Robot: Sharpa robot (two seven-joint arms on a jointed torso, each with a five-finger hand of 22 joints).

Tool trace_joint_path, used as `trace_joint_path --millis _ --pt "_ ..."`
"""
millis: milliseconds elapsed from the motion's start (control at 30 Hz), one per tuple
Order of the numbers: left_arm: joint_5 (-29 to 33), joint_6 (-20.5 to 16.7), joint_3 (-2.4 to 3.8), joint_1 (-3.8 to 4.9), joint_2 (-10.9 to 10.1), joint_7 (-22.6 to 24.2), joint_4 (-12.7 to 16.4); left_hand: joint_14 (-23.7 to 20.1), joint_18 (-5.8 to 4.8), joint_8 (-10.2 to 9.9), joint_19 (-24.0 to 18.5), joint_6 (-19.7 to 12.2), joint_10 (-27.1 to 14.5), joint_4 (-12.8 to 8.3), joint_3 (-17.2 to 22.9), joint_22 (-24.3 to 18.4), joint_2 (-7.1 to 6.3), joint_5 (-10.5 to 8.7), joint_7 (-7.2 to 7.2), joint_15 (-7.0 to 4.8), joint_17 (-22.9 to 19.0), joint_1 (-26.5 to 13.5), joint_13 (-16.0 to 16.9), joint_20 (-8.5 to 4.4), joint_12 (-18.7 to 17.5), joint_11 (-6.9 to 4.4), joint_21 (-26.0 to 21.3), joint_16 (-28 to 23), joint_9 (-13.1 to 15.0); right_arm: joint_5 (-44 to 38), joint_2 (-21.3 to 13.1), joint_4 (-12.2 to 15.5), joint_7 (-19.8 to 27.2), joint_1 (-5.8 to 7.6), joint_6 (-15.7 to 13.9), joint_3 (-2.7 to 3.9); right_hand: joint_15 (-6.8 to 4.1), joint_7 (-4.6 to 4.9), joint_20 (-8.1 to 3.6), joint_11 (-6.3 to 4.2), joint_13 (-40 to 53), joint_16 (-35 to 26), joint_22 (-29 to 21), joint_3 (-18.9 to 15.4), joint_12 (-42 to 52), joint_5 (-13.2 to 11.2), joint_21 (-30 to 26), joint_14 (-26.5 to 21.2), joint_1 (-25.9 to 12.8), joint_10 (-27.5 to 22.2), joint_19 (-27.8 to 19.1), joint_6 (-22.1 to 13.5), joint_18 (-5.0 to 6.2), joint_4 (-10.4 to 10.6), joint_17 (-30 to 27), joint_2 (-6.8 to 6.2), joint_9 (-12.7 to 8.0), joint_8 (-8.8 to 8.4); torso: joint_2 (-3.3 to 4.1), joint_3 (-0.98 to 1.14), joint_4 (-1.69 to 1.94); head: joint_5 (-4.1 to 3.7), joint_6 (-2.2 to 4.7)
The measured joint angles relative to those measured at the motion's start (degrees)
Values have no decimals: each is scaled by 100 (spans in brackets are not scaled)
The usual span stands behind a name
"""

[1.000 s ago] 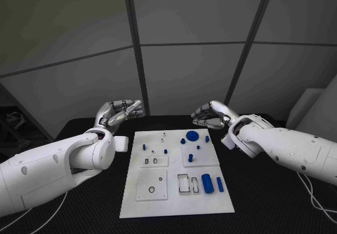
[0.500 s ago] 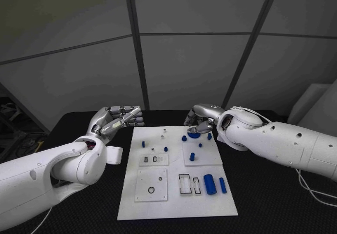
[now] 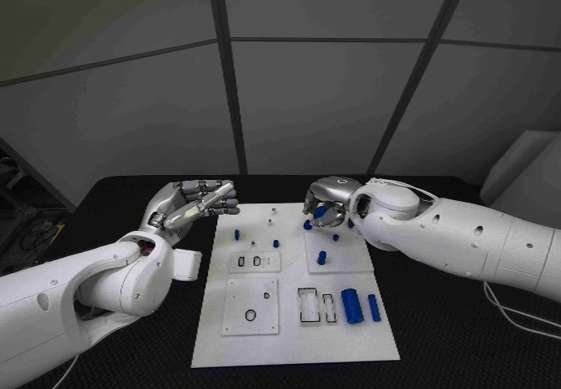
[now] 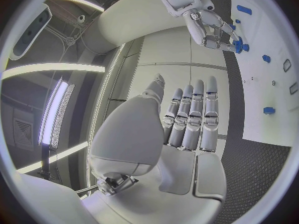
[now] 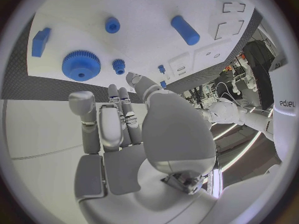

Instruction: Assemble the parts on the task board

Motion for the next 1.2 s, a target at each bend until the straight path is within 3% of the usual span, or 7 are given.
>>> trace_joint_path --millis 300,633,700,1200 --pt "-5 5 2 1 -7 -4 20 0 0 -15 0 0 0 0 0 6 0 1 0 0 0 0 0 0 -19 0 0 -23 0 -137 60 -40 -92 1 144 0 0 -16 0 0 7 108 178 16 0 0 117 0 0 0 41 -16 1 16 153 0 0 0 70 -5 21 -22 -40" --pt "-7 11 4 2 -19 -9 20 0 -1 -15 20 0 -1 -16 -16 5 23 2 0 0 4 -23 -5 21 -44 1 0 -44 1 -193 92 -73 -125 3 225 0 0 -18 -21 -22 39 229 368 121 29 -28 254 0 0 130 101 -17 2 38 272 0 8 0 89 1 24 -19 -54" --pt "-8 12 4 3 -20 -10 20 0 -1 -43 20 0 -1 -16 -16 5 23 2 0 0 4 -23 -5 21 -44 1 0 -44 1 -199 101 -84 -126 3 238 0 0 -18 -3 -32 45 244 431 144 29 -29 308 0 0 159 141 -17 -90 61 282 0 8 0 91 2 25 -18 -55" --pt "-11 21 4 4 -27 -20 24 0 -1 -65 19 -1 -22 -48 -16 5 23 2 0 0 9 -22 -5 21 -82 22 0 -70 1 -214 207 -195 -117 3 356 0 0 7 -2 -41 58 281 540 279 51 -84 379 -1 31 290 141 50 -88 84 316 31 29 0 116 9 37 -18 -88"
